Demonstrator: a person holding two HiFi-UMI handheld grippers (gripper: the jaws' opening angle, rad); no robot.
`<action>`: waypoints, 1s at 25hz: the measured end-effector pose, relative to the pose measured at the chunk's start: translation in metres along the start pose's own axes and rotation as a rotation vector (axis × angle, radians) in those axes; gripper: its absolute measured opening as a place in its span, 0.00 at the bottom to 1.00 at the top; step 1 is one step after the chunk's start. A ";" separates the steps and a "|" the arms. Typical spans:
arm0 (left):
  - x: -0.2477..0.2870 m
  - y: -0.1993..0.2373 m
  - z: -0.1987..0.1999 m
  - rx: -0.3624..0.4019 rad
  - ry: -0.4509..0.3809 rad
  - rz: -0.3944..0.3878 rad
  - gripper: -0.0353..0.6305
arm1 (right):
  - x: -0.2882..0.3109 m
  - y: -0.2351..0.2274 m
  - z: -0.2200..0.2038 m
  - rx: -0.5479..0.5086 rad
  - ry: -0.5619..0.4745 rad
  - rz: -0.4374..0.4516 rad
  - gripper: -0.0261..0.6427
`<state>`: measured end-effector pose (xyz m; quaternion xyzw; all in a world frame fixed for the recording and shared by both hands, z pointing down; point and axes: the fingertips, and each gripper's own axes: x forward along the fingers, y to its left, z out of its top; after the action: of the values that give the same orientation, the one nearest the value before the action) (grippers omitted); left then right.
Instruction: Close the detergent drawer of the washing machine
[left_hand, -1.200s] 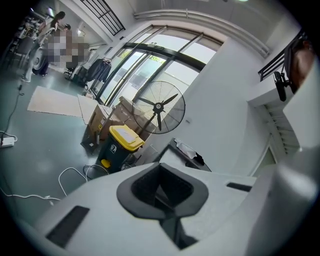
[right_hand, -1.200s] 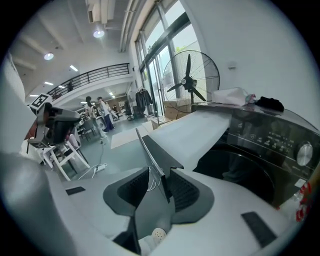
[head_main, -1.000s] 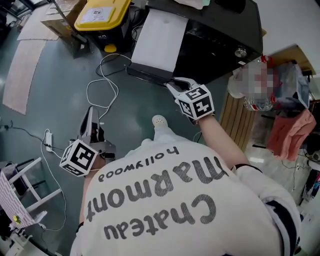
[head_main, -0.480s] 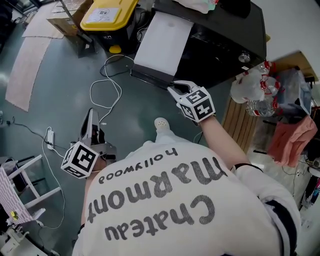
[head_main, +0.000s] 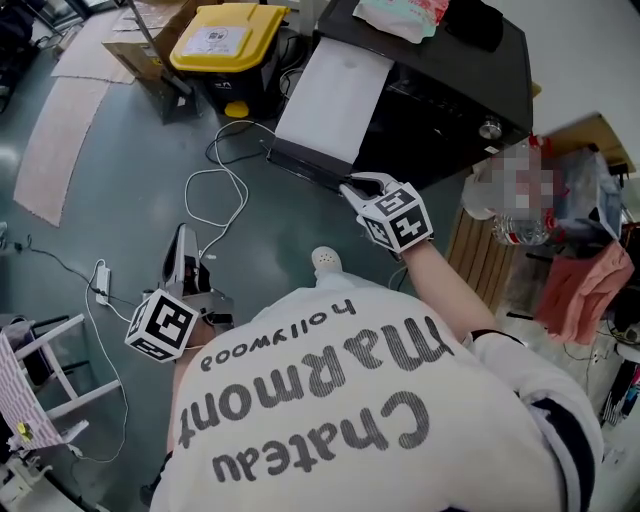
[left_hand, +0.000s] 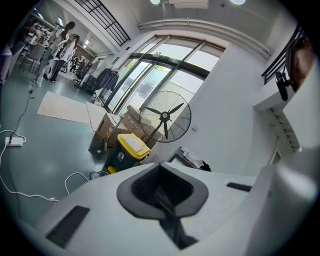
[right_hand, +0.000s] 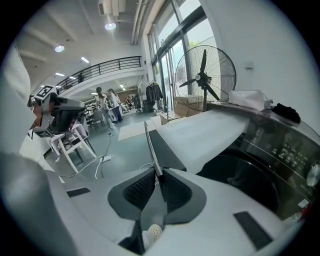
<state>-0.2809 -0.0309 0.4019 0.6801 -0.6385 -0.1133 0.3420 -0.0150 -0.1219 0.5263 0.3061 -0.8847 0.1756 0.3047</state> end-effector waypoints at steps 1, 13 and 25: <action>0.000 0.001 0.002 -0.002 -0.004 0.000 0.06 | -0.001 0.001 0.003 -0.002 -0.005 0.002 0.14; 0.000 0.003 0.003 -0.024 -0.015 -0.009 0.06 | -0.020 0.001 0.023 0.011 -0.057 0.000 0.13; 0.009 -0.004 0.000 -0.020 -0.007 -0.013 0.06 | -0.026 -0.020 0.030 0.050 -0.082 -0.026 0.14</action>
<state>-0.2760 -0.0399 0.4022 0.6802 -0.6342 -0.1245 0.3458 0.0014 -0.1405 0.4898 0.3323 -0.8876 0.1811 0.2625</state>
